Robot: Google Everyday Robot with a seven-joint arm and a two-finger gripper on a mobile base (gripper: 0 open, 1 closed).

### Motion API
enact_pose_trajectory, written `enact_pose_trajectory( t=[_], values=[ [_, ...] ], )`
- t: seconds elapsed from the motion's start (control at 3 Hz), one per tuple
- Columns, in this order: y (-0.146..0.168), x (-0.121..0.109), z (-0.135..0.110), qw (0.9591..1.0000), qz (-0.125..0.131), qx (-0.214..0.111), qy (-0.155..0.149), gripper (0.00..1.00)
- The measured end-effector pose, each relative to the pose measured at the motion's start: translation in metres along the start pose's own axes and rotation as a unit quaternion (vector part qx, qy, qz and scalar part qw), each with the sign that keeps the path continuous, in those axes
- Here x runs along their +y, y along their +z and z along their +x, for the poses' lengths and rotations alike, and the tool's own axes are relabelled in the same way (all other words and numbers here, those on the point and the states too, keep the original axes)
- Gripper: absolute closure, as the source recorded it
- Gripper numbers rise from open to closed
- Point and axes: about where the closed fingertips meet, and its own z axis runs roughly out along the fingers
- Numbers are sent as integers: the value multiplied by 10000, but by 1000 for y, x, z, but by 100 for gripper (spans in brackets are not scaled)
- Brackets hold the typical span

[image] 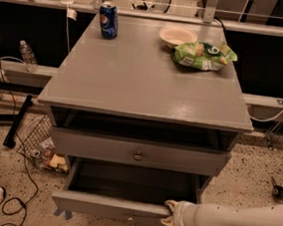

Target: Open middle drawer

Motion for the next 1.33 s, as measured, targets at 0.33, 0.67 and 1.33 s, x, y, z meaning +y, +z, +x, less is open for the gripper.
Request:
enact_pose_trajectory(
  t=[0.33,0.67,1.33],
  values=[
    [-5,11,3,9999,73,8,141,100],
    [-6,11,2,9999,74,8,143,100],
    [-13,25,6,9993,170,36,338,100]
  ],
)
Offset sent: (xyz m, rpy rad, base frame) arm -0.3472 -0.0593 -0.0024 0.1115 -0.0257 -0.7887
